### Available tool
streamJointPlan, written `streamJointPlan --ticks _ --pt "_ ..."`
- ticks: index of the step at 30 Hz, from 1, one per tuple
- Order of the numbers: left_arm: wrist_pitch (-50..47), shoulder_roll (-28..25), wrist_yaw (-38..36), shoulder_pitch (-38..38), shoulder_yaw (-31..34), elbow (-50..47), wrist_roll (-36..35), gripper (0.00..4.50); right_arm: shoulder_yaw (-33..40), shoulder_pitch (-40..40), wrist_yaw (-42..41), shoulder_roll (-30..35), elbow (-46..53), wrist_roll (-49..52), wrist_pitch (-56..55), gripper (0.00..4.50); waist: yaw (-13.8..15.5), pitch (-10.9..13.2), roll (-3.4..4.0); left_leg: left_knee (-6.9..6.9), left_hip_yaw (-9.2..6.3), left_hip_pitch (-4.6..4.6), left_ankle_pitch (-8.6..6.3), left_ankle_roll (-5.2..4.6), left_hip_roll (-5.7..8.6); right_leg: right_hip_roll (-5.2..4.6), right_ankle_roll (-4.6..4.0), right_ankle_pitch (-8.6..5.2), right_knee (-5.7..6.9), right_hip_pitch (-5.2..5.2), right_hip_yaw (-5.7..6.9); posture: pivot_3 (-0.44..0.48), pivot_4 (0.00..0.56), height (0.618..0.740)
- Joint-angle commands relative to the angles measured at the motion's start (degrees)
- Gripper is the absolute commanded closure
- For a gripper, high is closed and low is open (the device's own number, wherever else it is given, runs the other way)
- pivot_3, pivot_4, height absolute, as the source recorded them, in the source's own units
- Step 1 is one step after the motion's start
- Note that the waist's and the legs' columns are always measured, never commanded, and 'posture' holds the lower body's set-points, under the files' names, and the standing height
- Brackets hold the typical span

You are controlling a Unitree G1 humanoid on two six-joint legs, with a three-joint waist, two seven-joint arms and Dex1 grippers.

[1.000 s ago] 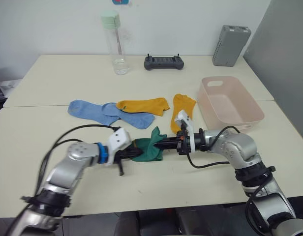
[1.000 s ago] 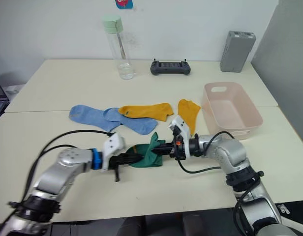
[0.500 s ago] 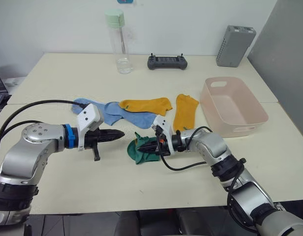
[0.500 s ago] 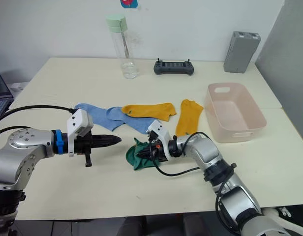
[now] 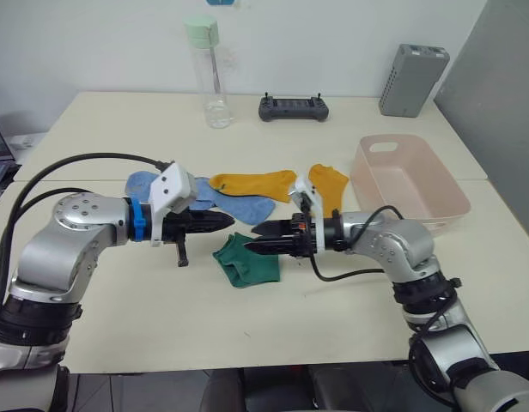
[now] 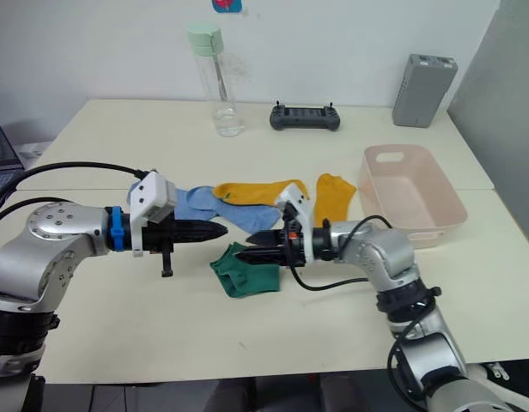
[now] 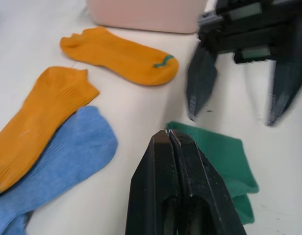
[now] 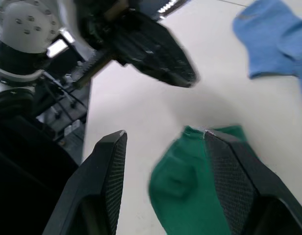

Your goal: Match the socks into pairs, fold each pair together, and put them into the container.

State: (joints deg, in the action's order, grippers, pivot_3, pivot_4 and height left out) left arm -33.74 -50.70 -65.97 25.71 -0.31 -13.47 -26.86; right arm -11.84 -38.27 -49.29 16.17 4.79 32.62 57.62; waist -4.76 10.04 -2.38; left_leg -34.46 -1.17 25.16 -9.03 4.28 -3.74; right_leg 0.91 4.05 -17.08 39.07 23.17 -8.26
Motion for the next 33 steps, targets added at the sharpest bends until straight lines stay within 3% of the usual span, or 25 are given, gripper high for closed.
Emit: streamJointPlan --ticks 1,5,11,19,32,33 --pt "2.3 0.6 -0.2 -2.4 -3.4 -2.3 2.2 4.50 1.5 2.7 3.0 2.8 1.4 -1.3 0.8 1.79 0.0 0.0 0.00 0.01 0.00 0.01 0.00 0.00 0.00 0.00 -0.01 0.00 0.00 0.00 -0.01 0.000 0.150 0.740" --pt "11.8 0.4 0.9 -7.4 -7.4 2.1 10.1 4.50 0.6 5.6 5.1 3.9 2.2 -2.1 1.1 1.79 -0.4 0.0 0.01 0.04 0.04 -0.02 0.00 0.00 -0.02 0.01 -0.19 0.09 0.02 0.03 -0.05 0.000 0.150 0.740" --pt "18.8 1.9 1.1 -10.1 -8.9 8.2 14.2 4.50 -0.2 6.5 7.5 1.1 0.1 -1.9 2.2 1.79 -0.2 0.0 0.02 0.00 0.02 -0.02 0.00 -0.01 -0.02 0.01 -0.10 0.04 0.03 0.03 -0.04 0.000 0.150 0.740" --pt "19.3 2.3 0.7 -10.8 -7.6 9.4 13.7 4.50 -1.2 3.3 7.9 -3.3 -9.3 -3.0 2.2 1.79 -0.1 0.0 0.01 -0.05 0.04 -0.02 0.01 -0.01 -0.01 0.00 0.01 0.03 0.03 0.00 -0.05 0.000 0.150 0.740" --pt "16.9 3.3 1.8 -11.4 -5.6 7.9 12.2 4.50 -4.1 1.0 7.4 -10.5 -13.5 -5.0 -0.3 1.79 -0.3 0.0 0.02 -0.03 0.00 -0.02 0.00 -0.01 -0.03 0.02 0.00 0.02 0.05 0.02 -0.01 0.000 0.150 0.740" --pt "16.8 3.3 1.9 -11.3 -5.5 7.9 12.1 4.50 -4.2 1.1 7.3 -10.5 -13.5 -5.2 -0.6 1.96 -0.3 0.0 0.02 -0.03 0.00 -0.02 0.00 -0.01 -0.03 0.02 0.00 0.02 0.05 0.01 -0.01 0.000 0.150 0.740"
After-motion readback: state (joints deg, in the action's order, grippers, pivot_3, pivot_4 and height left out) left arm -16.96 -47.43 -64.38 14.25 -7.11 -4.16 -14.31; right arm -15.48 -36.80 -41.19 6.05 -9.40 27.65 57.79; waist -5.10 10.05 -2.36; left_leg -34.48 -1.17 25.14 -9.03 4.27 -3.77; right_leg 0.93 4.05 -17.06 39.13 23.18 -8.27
